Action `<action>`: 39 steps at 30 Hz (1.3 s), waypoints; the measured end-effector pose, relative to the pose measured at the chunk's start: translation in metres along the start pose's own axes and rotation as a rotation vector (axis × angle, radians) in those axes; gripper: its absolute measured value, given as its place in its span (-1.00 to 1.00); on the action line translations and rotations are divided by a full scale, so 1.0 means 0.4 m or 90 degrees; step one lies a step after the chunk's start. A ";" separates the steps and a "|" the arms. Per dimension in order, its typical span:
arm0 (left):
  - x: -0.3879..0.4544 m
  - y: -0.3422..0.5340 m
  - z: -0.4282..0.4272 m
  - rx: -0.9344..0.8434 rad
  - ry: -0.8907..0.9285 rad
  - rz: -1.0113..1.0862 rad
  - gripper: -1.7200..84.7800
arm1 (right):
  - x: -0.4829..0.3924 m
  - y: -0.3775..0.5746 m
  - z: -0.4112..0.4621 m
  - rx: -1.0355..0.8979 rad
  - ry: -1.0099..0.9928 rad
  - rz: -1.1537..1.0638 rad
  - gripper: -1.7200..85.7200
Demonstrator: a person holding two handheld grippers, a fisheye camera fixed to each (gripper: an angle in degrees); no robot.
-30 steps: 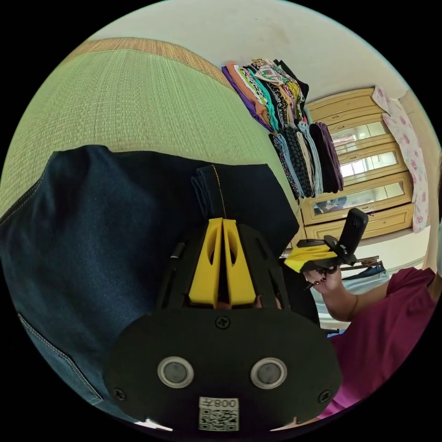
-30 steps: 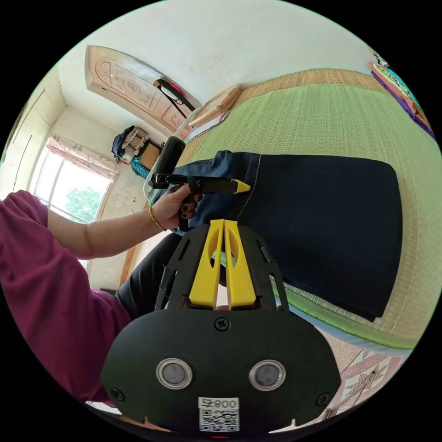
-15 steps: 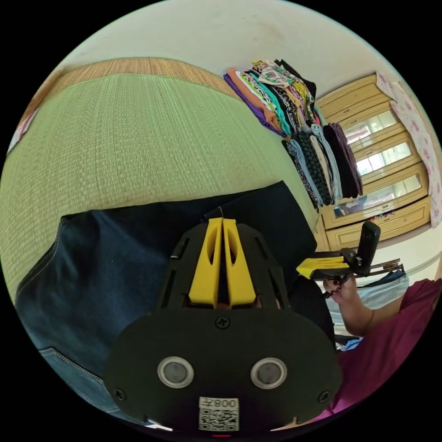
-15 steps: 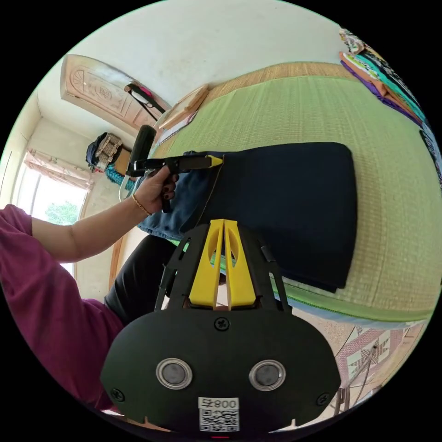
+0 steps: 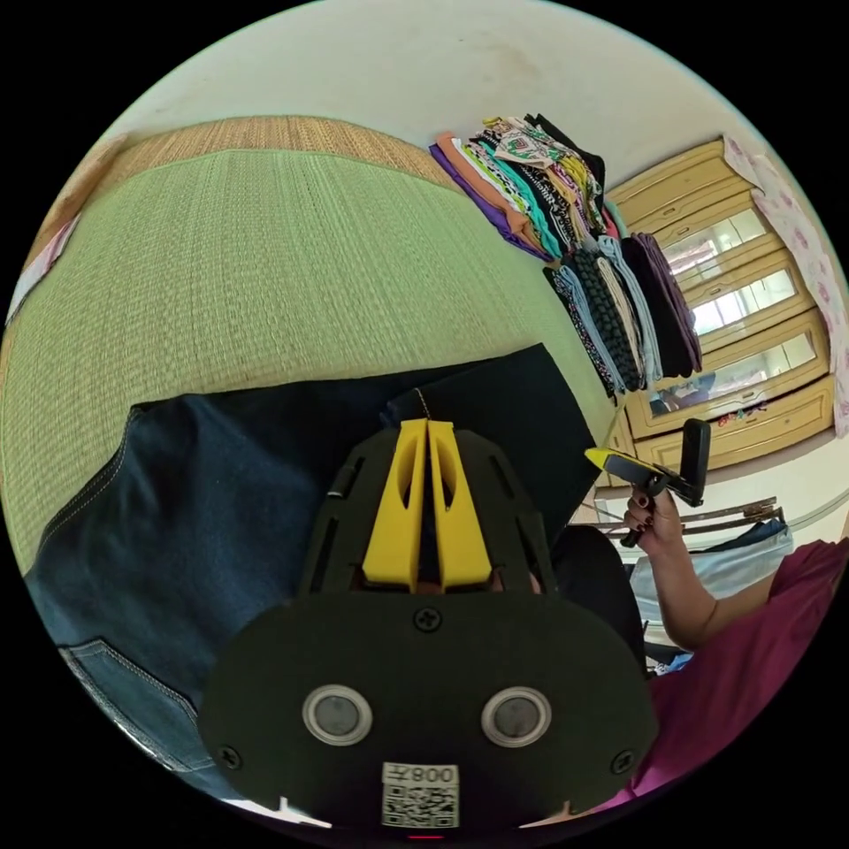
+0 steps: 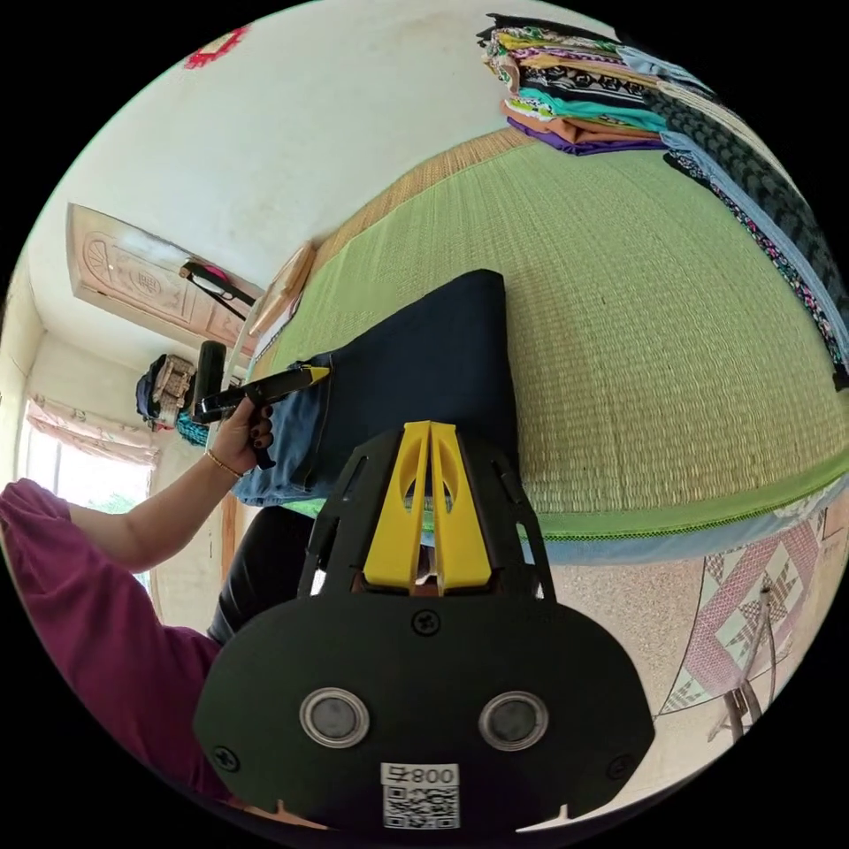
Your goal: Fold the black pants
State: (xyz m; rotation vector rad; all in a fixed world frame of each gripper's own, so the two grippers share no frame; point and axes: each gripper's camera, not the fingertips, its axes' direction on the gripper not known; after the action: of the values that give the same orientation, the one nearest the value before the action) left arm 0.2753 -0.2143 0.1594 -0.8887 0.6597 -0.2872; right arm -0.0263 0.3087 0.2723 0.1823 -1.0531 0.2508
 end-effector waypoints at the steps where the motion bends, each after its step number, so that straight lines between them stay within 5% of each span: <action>1: 0.002 0.000 0.008 0.005 0.018 -0.016 -0.96 | 0.028 0.007 -0.001 0.007 -0.046 0.016 -0.96; 9: 0.161 0.010 0.067 -0.001 0.108 0.056 -0.92 | 0.142 0.090 -0.112 0.087 0.017 0.025 -0.86; 18: 0.437 0.011 0.255 -0.107 0.195 0.161 -0.81 | 0.323 0.139 -0.071 0.060 -0.143 0.084 -0.77; 26: 0.724 0.031 0.363 -0.147 0.042 0.334 -0.67 | 0.360 0.117 -0.098 0.086 -0.256 0.030 -0.79; 31: 0.823 0.052 0.405 -0.147 -0.107 0.353 -0.77 | 0.364 0.077 -0.074 0.061 -0.282 0.003 -0.80; 39: 0.854 0.069 0.357 -0.107 -0.050 0.307 -0.86 | 0.474 0.046 -0.143 0.134 -0.284 0.051 -0.77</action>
State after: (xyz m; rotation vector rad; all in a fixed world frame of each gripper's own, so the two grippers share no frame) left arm 0.6280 -0.2766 0.0616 -0.8671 0.8094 0.2372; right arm 0.1051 0.3636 0.4108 0.3988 -1.4788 0.4049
